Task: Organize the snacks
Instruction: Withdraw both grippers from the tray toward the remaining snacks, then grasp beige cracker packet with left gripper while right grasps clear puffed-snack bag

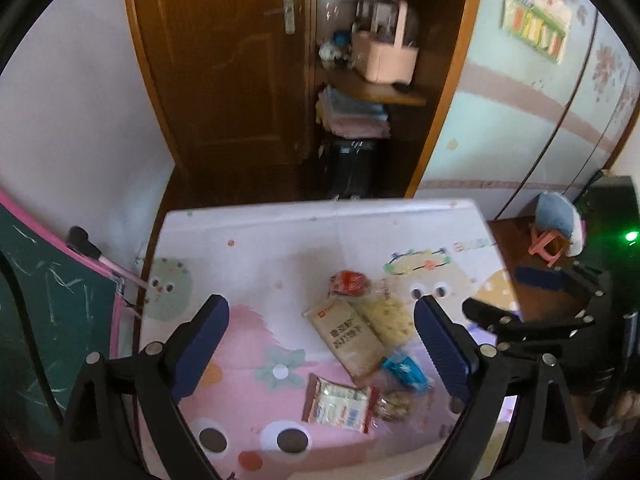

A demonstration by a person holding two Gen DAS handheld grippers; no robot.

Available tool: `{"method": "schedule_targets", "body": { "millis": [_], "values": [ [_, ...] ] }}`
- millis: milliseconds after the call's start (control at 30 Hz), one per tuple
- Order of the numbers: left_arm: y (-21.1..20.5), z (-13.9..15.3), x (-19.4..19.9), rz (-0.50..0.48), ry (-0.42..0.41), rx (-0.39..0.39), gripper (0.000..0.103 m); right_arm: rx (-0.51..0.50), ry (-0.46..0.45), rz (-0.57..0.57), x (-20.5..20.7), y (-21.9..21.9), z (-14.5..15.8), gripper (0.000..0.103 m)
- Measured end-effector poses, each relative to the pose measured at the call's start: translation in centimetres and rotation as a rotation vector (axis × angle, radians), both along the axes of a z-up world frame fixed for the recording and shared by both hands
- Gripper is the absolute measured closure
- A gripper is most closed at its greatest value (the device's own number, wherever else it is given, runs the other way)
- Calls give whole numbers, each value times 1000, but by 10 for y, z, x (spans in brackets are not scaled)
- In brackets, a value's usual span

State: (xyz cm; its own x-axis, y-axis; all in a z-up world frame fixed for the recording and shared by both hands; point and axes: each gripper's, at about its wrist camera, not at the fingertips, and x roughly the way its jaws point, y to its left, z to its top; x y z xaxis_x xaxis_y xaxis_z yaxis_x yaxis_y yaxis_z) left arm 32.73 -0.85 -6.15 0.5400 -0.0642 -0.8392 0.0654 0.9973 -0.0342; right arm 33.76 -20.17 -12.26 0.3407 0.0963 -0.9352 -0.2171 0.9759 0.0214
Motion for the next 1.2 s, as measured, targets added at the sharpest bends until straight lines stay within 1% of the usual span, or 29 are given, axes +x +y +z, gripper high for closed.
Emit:
{"method": "schedule_targets", "body": {
  "millis": [67,100,167,233,333,400,433,500,633,700,733,767,867,1000,1133,1200],
  "values": [
    [2,-24,12,5,22,6,10,5,48,-12,10,2,-29,27],
    [3,-38,19,12,47,7,10,20,90,-28,16,2,-51,27],
    [8,-68,30,22,103,-16,10,59,152,-46,24,1,-80,27],
    [14,-98,39,45,165,-32,10,62,187,-56,30,4,-100,27],
    [20,-128,48,71,225,-49,10,44,220,-46,35,12,-126,27],
    [23,-140,49,84,250,-64,10,42,237,-36,37,15,-138,27],
    [24,-148,51,91,265,-72,10,59,245,-37,37,16,-144,25],
    [25,-158,55,98,289,-84,10,81,257,-51,38,15,-149,24],
    [18,-170,58,89,309,-85,10,118,270,-60,36,11,-157,25],
    [13,-175,59,82,314,-84,10,119,253,-48,33,10,-156,32],
    [9,-178,60,77,321,-88,10,101,242,-42,32,9,-155,41],
    [7,-179,60,75,327,-91,10,67,228,-43,30,8,-153,42],
    [-3,-186,61,68,351,-103,10,16,198,-62,29,-2,-148,42],
    [-17,-201,63,81,392,-90,10,5,196,-119,23,-23,-146,43],
    [-27,-218,65,136,456,-107,10,33,205,-160,13,-39,-145,43],
    [-31,-222,65,161,461,-107,10,38,207,-167,12,-45,-143,44]
  ]
}}
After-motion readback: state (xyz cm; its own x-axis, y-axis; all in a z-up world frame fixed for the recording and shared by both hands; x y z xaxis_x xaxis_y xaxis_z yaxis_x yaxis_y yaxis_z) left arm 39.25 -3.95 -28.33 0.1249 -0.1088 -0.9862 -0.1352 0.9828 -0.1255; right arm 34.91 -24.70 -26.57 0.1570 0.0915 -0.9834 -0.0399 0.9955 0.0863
